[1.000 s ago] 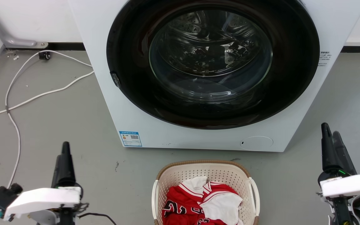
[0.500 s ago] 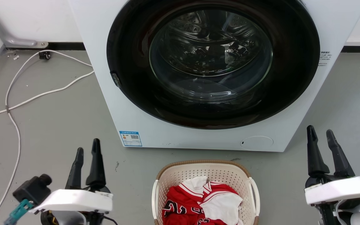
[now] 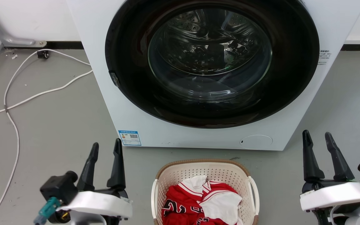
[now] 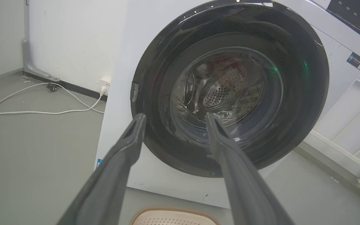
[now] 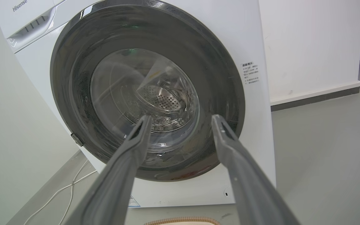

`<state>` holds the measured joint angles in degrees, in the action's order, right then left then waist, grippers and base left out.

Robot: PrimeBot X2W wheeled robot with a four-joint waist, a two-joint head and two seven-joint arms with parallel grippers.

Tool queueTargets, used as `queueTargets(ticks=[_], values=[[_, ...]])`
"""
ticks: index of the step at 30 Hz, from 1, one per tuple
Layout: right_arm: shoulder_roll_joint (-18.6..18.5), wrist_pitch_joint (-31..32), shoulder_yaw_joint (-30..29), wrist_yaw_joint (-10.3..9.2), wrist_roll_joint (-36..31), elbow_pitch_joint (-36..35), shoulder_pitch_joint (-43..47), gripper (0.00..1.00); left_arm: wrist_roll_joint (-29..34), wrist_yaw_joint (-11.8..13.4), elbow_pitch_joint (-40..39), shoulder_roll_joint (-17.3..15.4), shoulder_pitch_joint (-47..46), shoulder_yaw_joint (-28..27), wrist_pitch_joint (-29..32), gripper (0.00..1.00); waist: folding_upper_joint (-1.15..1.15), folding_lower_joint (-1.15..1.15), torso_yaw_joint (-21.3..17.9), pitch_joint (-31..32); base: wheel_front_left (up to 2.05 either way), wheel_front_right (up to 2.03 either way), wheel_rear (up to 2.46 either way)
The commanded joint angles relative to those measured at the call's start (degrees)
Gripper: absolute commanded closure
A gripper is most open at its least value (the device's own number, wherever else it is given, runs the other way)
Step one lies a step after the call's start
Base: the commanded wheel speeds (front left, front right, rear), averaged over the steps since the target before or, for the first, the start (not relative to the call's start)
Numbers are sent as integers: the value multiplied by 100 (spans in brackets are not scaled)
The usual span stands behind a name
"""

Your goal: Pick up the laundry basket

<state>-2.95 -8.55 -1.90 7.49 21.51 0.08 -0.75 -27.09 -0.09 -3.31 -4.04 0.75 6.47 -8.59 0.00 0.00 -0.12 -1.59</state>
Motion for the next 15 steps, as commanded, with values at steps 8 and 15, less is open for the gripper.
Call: queueTargets(ticks=[8,15], values=[[-1,-148,-18,0,-531,14,78,0,642,241,83,-234,6,433,-147,0,0,0,8,15,0,0,0],[1,-239,53,0,-845,90,112,0,1020,477,78,-389,9,752,-241,0,0,0,12,10,0,0,0]])
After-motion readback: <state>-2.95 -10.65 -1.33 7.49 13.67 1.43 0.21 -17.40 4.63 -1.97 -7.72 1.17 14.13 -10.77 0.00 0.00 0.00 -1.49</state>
